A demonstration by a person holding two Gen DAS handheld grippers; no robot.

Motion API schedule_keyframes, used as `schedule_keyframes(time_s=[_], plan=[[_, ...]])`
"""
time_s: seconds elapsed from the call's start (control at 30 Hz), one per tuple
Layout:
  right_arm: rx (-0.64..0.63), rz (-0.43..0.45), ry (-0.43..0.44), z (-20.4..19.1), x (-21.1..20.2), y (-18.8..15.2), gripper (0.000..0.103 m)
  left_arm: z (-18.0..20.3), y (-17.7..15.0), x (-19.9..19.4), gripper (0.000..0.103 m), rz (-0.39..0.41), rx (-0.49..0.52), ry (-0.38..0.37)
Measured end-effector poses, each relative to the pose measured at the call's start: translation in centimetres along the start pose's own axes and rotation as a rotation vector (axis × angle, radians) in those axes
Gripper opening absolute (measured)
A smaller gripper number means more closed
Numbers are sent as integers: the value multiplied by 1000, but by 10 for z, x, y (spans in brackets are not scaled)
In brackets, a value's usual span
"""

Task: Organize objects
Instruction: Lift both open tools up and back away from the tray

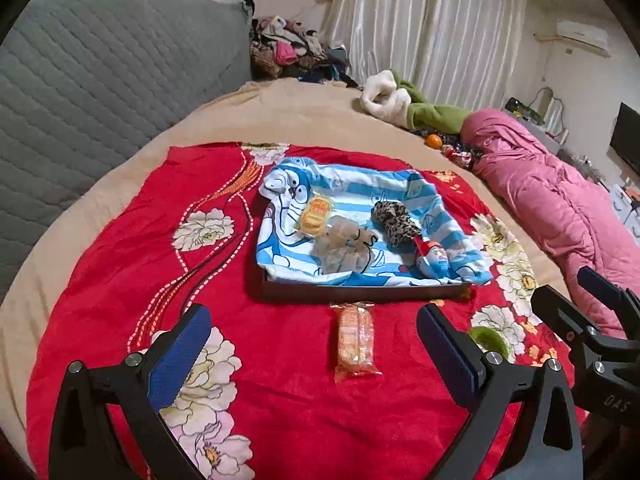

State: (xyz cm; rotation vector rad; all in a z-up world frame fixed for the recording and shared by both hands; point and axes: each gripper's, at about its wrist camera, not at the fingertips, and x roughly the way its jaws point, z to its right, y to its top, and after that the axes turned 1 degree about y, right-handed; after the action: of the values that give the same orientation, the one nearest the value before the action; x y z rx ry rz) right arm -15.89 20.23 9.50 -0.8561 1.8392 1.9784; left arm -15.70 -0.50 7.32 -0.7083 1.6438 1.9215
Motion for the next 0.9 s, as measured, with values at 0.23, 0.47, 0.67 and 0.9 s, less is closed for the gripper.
schedule_keyframes(time_s=[0.23, 0.47, 0.67, 0.9], plan=[[-18, 49, -5, -2, -35, -2, 101, 5, -5, -34, 102, 50, 3, -8], [-23, 94, -9, 0, -68, -6, 101, 12, -12, -68, 102, 98, 3, -11], [-32, 118, -11, 1, -93, -18, 102, 21, -25, -88, 102, 114, 14, -30], [-38, 145, -30, 8, -119, -29, 102, 30, -36, -118, 102, 164, 8, -50]])
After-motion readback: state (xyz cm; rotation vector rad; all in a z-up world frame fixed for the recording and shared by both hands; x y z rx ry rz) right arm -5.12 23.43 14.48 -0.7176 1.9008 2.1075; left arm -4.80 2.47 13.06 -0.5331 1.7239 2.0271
